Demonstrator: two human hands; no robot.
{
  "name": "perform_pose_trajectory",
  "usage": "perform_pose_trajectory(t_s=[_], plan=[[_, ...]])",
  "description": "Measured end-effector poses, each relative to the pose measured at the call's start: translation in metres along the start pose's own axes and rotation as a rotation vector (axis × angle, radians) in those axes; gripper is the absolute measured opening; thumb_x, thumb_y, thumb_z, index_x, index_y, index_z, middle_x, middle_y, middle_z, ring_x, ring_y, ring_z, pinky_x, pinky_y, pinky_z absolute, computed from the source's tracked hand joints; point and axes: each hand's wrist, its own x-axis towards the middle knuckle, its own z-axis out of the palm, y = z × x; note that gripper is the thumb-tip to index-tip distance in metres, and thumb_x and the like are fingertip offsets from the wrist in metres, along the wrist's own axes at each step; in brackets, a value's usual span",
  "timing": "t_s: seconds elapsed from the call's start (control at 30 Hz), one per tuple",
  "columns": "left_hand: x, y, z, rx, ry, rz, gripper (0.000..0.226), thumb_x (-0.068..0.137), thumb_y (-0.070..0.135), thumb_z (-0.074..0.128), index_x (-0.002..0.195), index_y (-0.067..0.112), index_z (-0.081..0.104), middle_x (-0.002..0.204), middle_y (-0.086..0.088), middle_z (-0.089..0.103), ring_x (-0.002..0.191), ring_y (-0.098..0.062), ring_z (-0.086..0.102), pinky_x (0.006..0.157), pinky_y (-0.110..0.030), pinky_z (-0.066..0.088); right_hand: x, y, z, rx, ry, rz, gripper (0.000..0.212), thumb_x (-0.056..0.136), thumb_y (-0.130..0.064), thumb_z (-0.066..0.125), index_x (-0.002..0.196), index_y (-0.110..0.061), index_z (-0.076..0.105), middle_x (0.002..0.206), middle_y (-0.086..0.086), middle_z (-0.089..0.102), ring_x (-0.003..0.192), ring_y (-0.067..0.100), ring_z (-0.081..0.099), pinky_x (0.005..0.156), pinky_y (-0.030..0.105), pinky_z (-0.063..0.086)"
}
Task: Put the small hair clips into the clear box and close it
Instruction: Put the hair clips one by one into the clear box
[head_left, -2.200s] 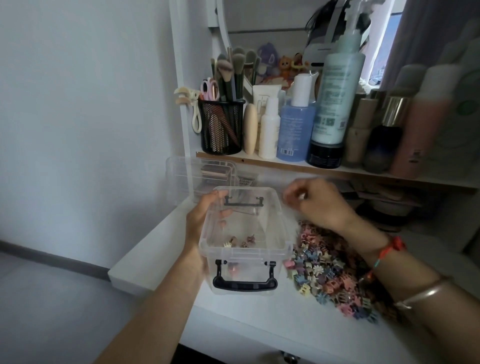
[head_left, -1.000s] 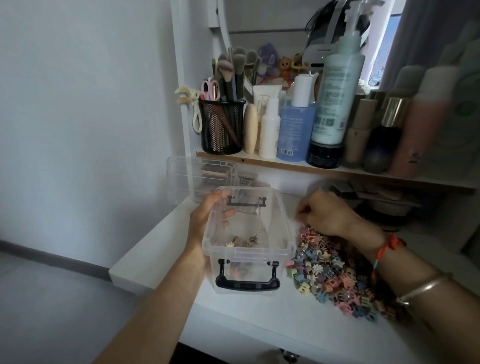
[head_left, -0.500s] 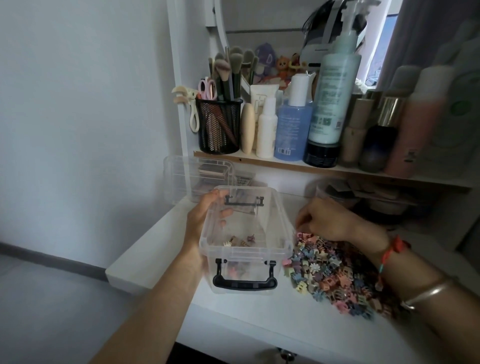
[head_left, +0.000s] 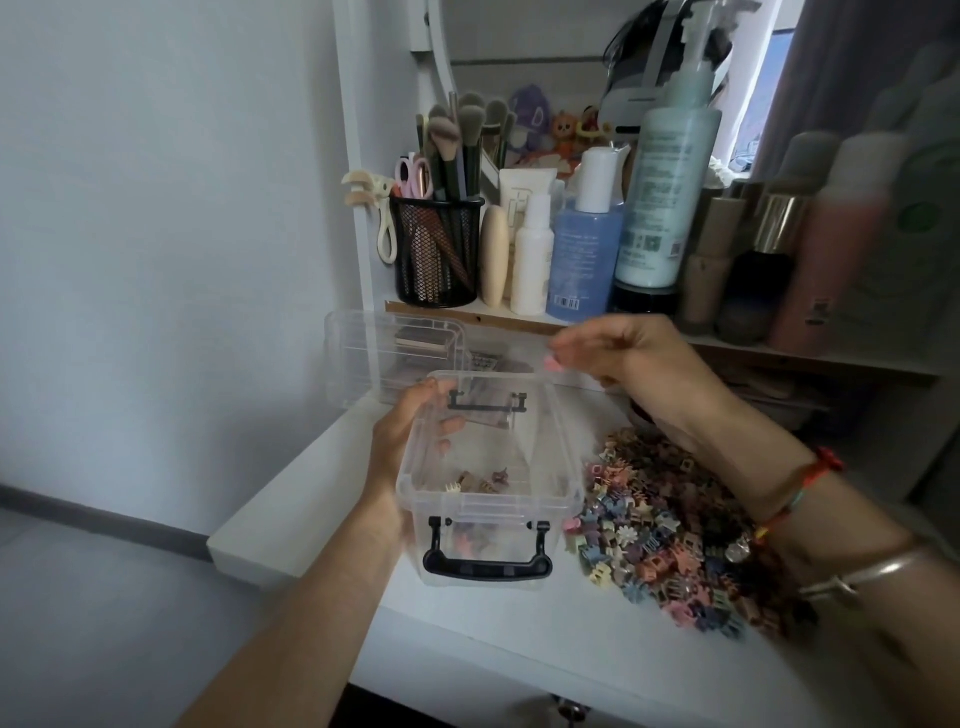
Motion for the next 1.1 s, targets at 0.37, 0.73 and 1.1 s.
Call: perform_pose_trajectory(t_s=[0.37,0.73,1.1], plan=[[-0.004,0.0,0.0,-0.06,-0.018,-0.006,0.058,0.051,0.043,0.065,0.101,0.013,0.062,0.14,-0.028,0.038,0.058,-0.004,0.056,0.06,-0.025,0.036,-0.011,0.045,0.001,-0.926,-0.32,0.111,0.014,0.081,-0.01,0.062,0.084,-0.015,0.074,0.092,-0.001,0.074,0.083,0.007,0.063,0.085,0.022,0.048],[0.003,-0.002,-0.006,-0.019,0.007,-0.018,0.048,0.056,0.039,0.061,0.098,0.014,0.063,0.095,-0.003,0.056,0.064,-0.009,0.056,0.058,-0.025,0.037,-0.002,-0.001,0.003,-0.072,-0.044,-0.053,0.008,0.082,-0.012,0.064,0.079,-0.019,0.068,0.068,-0.014,0.065,0.054,-0.011,0.055,0.056,0.0,0.04],[0.002,-0.003,-0.004,-0.011,0.02,0.002,0.031,0.066,0.04,0.063,0.089,0.019,0.063,0.085,0.0,0.06,0.069,-0.012,0.058,0.059,-0.026,0.039,-0.021,0.041,0.01,-0.756,-0.457,0.082,0.017,0.08,-0.013,0.064,0.094,-0.016,0.074,0.092,-0.005,0.073,0.063,-0.008,0.053,0.055,-0.004,0.036]])
